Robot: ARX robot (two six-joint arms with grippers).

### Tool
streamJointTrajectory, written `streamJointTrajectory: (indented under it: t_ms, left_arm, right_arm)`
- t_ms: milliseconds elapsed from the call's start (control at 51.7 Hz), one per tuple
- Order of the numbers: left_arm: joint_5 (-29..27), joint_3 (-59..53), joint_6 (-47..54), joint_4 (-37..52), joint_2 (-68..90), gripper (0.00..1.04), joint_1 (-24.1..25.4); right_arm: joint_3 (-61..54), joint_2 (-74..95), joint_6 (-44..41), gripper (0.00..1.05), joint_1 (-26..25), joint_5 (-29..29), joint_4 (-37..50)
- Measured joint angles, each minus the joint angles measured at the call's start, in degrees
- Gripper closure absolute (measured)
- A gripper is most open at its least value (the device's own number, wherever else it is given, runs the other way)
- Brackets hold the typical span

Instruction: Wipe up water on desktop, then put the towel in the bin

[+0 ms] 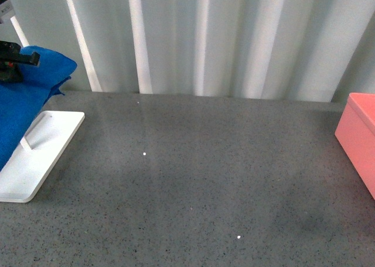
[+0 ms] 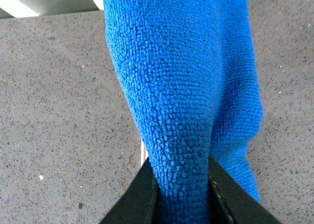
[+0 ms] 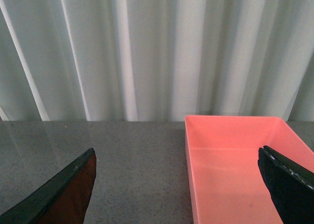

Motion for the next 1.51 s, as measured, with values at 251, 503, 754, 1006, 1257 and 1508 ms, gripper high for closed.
streamJointTrajectory:
  t_ms: [251,503,754,1006,1257,1508]
  left_arm:
    - [4.5,-4.3,0.3,6.2,-9.0,0.99,-0.1]
    - [16.4,-15.6,-7.5,16.5,-26.1,0.99,-5.8]
    - [28.1,-30.0,-31.8,36.0,-35.9,0.99,-19.1]
    - [25.7,-33.4,-41.9,43.5,-34.2,0.99,-29.4]
    - [21.9,-33.8,-41.1,43.3,-32.2,0.99,-32.9]
    - [21.9,-33.8,-40.5,43.2,-32.1,0.99,-33.2]
  right_arm:
    - [0.0,0.0,0.0,0.07,0.0,0.0,0.0]
    - [0.0,0.0,0.0,0.07,0.0,0.0,0.0]
    - [0.0,0.0,0.0,0.07,0.0,0.0,0.0]
    - [0.0,0.0,0.0,0.07,0.0,0.0,0.0]
    - [1.0,1.5,1.7,0.07,-1.2,-3.7,-3.0]
    - [9.4,36.8,7.6,0.07,-15.7,-32.4,7.7]
